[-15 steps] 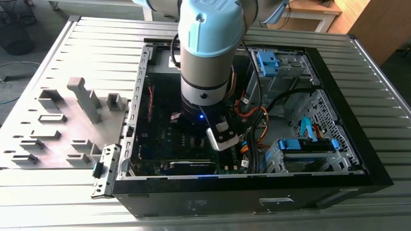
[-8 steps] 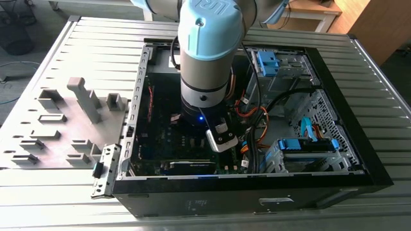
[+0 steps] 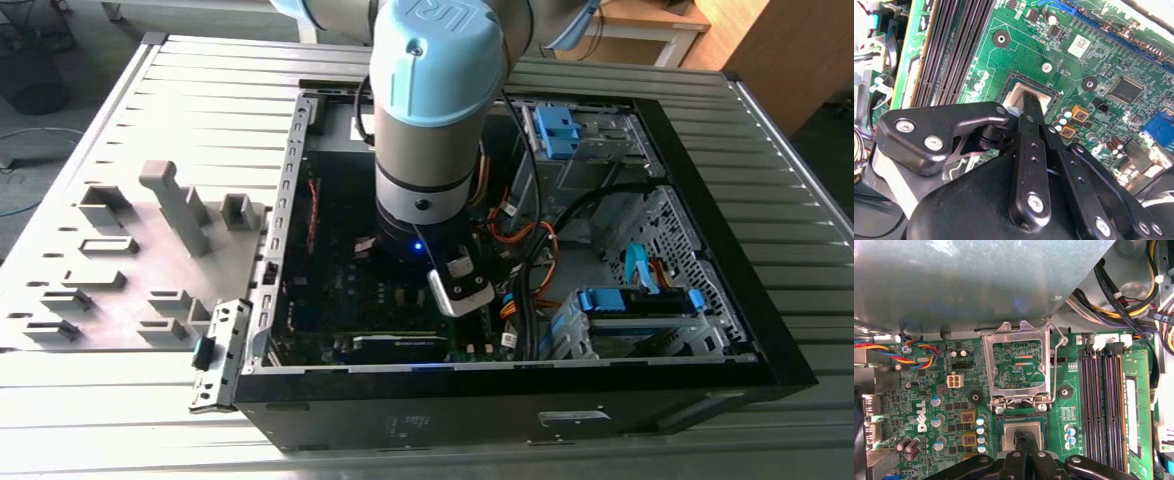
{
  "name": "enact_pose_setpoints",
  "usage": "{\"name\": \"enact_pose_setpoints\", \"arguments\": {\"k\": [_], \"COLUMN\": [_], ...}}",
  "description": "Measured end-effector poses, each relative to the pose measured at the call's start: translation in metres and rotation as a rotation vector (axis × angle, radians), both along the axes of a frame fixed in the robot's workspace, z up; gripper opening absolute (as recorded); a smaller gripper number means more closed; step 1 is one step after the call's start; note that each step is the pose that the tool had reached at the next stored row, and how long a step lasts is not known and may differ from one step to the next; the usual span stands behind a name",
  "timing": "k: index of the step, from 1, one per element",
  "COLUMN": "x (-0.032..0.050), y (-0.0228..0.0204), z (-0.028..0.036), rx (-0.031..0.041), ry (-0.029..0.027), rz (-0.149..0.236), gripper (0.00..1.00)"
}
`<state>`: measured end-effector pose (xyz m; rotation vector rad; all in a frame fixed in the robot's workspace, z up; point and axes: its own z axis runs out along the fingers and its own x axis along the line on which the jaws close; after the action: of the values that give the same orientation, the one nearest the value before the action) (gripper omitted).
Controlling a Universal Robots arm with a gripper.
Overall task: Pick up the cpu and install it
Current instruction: 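Place the cpu into insertion slot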
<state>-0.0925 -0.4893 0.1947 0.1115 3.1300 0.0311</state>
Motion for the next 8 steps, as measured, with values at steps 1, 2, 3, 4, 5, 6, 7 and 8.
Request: {"name": "enact_pose_setpoints", "arguments": {"k": [1, 2, 3, 4, 5, 6, 7, 8], "x": [0.0000, 0.0000, 0.0000, 0.0000, 0.0000, 0.0000, 0.0000, 0.0000], "y": [0.0000, 0.0000, 0.0000, 0.0000, 0.0000, 0.0000, 0.0000, 0.0000], "z": [0.0000, 0.0000, 0.0000, -0.0001, -0.0001, -0.0004, -0.0005, -0.0006], "rx": [-0.0001, -0.0001, 0.0000, 0.0001, 0.0001, 0.0000, -0.0001, -0.0001], "ry": [0.0000, 0.0001, 0.0000, -0.0001, 0.0000, 0.0000, 0.0000, 0.0000], "rz": [0.000, 0.000, 0.000, 0.000, 0.000, 0.000, 0.000, 0.000], "gripper": [0.11, 0.11, 0.11, 0.11, 0.11, 0.11, 0.11, 0.11]}}
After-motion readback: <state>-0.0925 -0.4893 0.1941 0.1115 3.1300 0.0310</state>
